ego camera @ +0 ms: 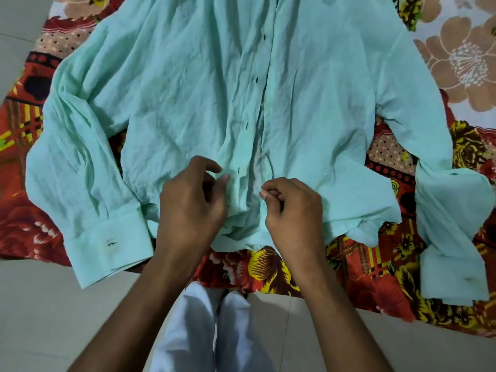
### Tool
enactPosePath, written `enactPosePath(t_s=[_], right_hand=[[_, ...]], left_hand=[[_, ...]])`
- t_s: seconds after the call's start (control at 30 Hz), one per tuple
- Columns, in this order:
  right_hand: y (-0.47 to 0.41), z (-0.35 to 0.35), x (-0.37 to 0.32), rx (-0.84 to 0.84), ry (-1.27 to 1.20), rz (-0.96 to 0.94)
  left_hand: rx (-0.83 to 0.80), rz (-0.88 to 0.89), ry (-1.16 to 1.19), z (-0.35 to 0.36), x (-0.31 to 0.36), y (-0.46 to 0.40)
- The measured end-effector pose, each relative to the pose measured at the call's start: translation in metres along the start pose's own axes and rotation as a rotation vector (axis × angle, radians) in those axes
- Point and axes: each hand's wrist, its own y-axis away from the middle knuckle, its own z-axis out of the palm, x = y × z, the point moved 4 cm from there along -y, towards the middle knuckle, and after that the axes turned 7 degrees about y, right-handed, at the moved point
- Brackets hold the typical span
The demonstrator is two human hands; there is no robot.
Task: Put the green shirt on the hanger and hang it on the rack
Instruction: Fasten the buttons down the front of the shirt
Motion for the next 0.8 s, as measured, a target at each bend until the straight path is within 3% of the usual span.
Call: enactPosePath(t_s=[0.1, 0.33, 0.5, 0.63, 0.8], right_hand=[[-0.001, -0.003, -0.001, 0.029, -0.013, 0.025], [-0.007, -0.009, -0.01, 0.069, -0.122, 0.088], [-0.01, -0.02, -0.024, 0.177, -0.054, -0.012], [-0.007, -0.027, -0.037, 0.244, -0.032, -0.107], [-0.009, -0.019, -0.037, 0.1, -0.375, 0.116]], left_hand=[[0.003, 0.078, -0.084, 0.01, 0.014, -0.008], [-0.078, 0.045, -0.245, 0.026, 0.005, -0.029], [0.012, -0.273, 0.166, -0.004, -0.002, -0.025], [0.018, -0.389, 0.44, -0.007, -0.001, -0.014], [-0.07, -0.5, 0.65, 0.008, -0.001, -0.007]])
